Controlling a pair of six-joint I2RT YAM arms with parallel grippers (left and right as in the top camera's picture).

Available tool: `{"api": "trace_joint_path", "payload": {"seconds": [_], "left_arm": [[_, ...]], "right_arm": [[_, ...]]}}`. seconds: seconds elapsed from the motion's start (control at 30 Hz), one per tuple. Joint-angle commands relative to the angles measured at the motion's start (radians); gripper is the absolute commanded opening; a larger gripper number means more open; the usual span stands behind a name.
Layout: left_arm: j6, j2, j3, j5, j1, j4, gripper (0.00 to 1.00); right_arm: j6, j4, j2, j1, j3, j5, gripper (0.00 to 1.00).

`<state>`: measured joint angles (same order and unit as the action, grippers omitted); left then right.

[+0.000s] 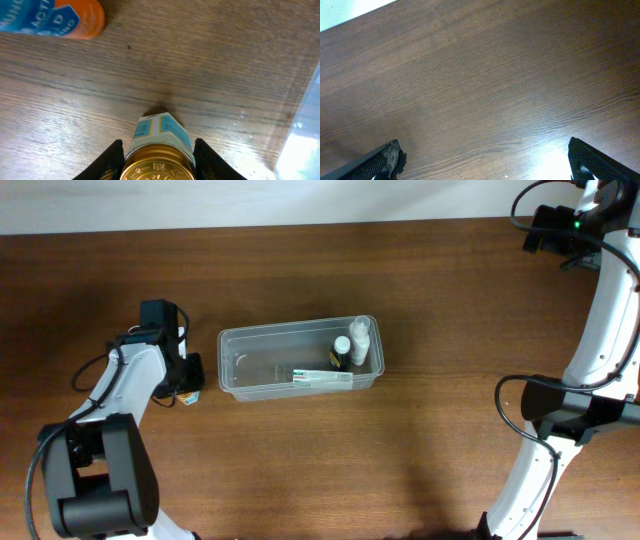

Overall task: Pack container
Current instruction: 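Close the left gripper on the gold-lidded jar, then lift the jar and carry it right over the container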

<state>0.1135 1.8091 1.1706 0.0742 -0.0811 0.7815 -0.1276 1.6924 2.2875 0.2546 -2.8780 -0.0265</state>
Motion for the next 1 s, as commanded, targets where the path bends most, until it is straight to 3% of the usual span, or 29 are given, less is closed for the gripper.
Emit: {"api": "trace_joint_path", "payload": {"seconds": [0.0, 0.33, 0.7, 0.97], "left_arm": [[-0.002, 0.01, 0.048, -0.034, 0.0, 0.027, 0.33], [-0.002, 0.01, 0.209, -0.034, 0.023, 0.167, 0.32], [-0.01, 0.01, 0.293, -0.034, 0.087, 0.216, 0.32], [-0.01, 0.01, 0.463, -0.034, 0.122, 0.293, 0.32]], "right_arm": [[-0.005, 0.006, -0.024, 0.002, -0.016, -0.009, 0.98], [-0.005, 0.006, -0.024, 0.002, -0.016, -0.009, 0.98], [-0.005, 0.006, -0.024, 0.002, -0.016, -0.009, 0.98], [-0.005, 0.006, -0.024, 0.002, -0.016, -0.009, 0.98]]}}
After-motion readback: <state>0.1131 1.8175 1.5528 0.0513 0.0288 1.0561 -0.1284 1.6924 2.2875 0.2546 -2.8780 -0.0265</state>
